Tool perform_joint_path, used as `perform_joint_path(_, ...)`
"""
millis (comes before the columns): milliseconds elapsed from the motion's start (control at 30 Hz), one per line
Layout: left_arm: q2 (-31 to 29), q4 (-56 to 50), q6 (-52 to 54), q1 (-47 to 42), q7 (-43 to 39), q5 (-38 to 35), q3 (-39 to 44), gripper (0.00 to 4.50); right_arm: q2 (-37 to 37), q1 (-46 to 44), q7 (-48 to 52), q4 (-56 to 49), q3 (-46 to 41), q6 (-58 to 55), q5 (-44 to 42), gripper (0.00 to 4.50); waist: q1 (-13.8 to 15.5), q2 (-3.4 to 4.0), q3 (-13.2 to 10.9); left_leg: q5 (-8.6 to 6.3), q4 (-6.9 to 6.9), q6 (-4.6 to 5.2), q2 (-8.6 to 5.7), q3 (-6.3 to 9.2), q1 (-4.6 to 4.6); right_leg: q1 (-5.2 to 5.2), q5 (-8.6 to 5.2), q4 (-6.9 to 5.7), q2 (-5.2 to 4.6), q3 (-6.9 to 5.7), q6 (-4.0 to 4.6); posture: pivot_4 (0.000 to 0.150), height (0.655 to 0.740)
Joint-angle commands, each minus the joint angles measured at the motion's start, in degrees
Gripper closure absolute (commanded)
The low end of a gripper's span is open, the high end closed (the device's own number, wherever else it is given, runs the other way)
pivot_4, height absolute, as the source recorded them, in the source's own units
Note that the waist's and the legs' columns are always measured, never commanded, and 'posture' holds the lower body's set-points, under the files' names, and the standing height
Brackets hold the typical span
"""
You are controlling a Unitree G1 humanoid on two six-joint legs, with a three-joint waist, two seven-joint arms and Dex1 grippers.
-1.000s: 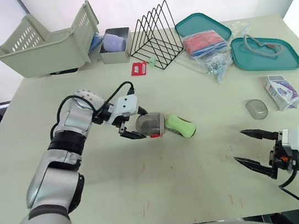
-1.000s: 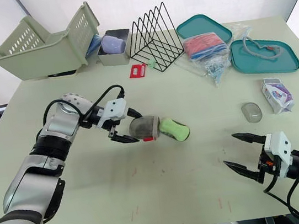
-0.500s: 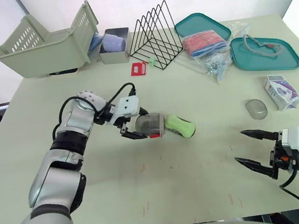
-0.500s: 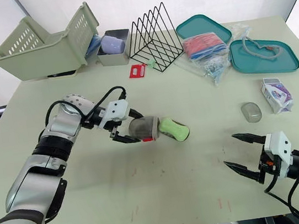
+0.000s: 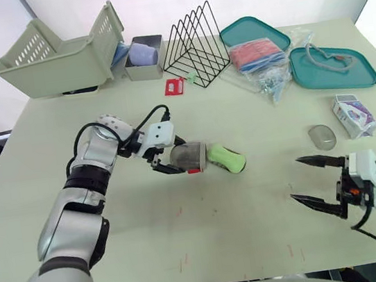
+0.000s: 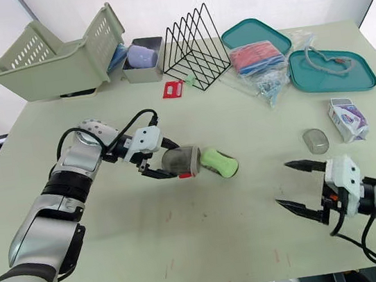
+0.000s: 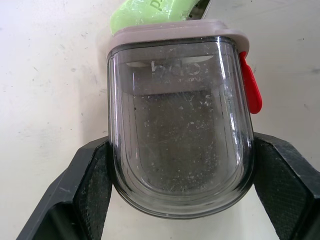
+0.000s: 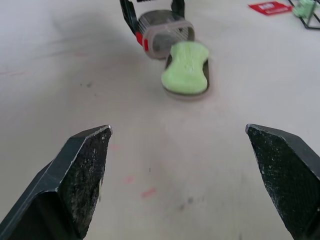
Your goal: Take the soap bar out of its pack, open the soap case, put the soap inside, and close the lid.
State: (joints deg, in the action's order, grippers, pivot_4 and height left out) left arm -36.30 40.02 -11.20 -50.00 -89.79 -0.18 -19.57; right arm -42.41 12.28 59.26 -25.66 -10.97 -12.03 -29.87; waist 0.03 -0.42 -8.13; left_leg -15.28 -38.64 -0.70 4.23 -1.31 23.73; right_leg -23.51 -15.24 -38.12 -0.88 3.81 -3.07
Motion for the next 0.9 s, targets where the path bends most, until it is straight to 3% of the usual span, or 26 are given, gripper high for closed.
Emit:
perform_joint_path(33,-0.7,-1.0,-0.6,-1.0,-0.8,-0.7,1.7,1.05,-1.5,-6.1,-6.4,-6.4,4.5,-10.4,-0.4,0.00,-0.1,0.00,0.0,0.00,-0.01,0.00,0.00,0.00,0.01,0.00,0.00,0.00,0.00,0.00,0.00,0.150,0.7400)
perform_joint_path(233,-0.6,-2.6,0.8,-0.1,-0.8,-1.2,1.9,1.05,1.2,-24.0,-17.8,-9.2,16.2,-29.5,1.7,0.00,-0.4,0.00,0.0,0.00,-0.03,0.00,0.00,0.01,0.04,-0.02,0.00,0.01,-0.01,-0.02,0.00,0.150,0.7400)
perform_joint_path(400,-0.5,-3.8,1.6,0.5,-0.6,-1.2,2.4,1.05,8.5,-37.2,-25.9,-7.1,24.6,-43.0,3.9,0.00,-0.6,0.00,0.0,0.00,-0.03,0.00,0.00,0.04,0.08,-0.06,0.00,-0.01,-0.01,-0.05,0.01,0.150,0.7400)
perform_joint_path(900,-0.6,-5.1,2.6,1.1,-0.4,-1.3,2.7,1.05,16.9,-42.4,-33.9,-0.6,32.5,-51.4,10.6,0.00,-0.8,0.00,0.0,0.00,-0.03,0.00,0.01,0.05,0.12,-0.08,0.00,-0.02,-0.02,-0.09,0.01,0.150,0.7400)
